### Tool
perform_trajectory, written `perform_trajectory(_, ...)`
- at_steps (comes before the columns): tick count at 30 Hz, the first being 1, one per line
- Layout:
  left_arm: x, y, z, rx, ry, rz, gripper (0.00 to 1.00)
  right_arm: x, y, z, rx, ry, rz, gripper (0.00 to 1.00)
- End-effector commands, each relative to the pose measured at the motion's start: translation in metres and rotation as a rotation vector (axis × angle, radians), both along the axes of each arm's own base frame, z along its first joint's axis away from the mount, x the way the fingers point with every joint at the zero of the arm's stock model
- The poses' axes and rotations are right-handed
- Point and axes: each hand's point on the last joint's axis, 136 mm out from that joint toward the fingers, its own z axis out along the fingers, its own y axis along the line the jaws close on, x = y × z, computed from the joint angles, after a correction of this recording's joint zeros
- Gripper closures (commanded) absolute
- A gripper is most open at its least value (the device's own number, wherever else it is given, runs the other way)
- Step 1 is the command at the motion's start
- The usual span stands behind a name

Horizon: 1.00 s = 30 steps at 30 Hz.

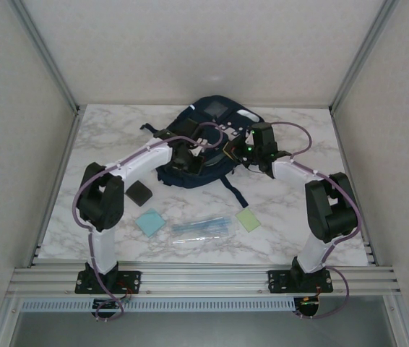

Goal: Pack the student bag

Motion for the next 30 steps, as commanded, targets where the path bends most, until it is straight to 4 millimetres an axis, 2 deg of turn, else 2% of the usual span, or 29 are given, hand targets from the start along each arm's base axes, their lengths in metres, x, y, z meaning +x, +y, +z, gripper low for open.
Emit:
perform_trajectory(1, 0.002, 0.028, 0.018, 0.111, -0.076, -0.003, 1.0, 0.009, -0.011, 0.033, 0.019, -0.104, -0.012, 1.0)
perform_trajectory(4, 0.005, 0.056, 0.005, 0.216, -0.055, 0.046, 1.0, 0.009, -0.017, 0.035, 0.008, -0.107, -0.019, 1.0)
perform_trajectory(7, 0.011, 0.074, 0.005, 0.269, -0.067, 0.085, 1.0, 0.009, -0.023, 0.037, -0.003, -0.109, -0.027, 1.0)
perform_trajectory(12, 0.019, 0.091, 0.01, 0.27, -0.057, 0.11, 1.0, 0.013, -0.034, 0.039, -0.013, -0.113, -0.046, 1.0)
perform_trajectory(17, 0.03, 0.108, 0.003, 0.256, -0.04, 0.148, 1.0, 0.016, -0.043, 0.038, -0.023, -0.116, -0.061, 1.0)
perform_trajectory(19, 0.028, 0.098, 0.005, 0.185, -0.007, 0.14, 1.0, 0.018, -0.046, 0.038, -0.025, -0.114, -0.064, 1.0)
perform_trajectory(21, 0.022, 0.077, 0.014, 0.076, 0.014, 0.106, 1.0, 0.021, -0.048, 0.037, -0.035, -0.112, -0.065, 1.0)
perform_trajectory(24, 0.008, 0.032, 0.045, -0.127, 0.024, 0.019, 1.0, 0.029, -0.057, 0.034, -0.044, -0.106, -0.079, 1.0)
perform_trajectory(28, -0.005, -0.01, 0.073, -0.207, -0.007, -0.069, 1.0, 0.036, -0.062, 0.04, -0.023, -0.097, -0.081, 1.0)
perform_trajectory(30, -0.007, -0.027, 0.08, -0.239, -0.001, -0.088, 1.0, 0.031, -0.061, 0.043, -0.01, -0.08, -0.078, 0.87)
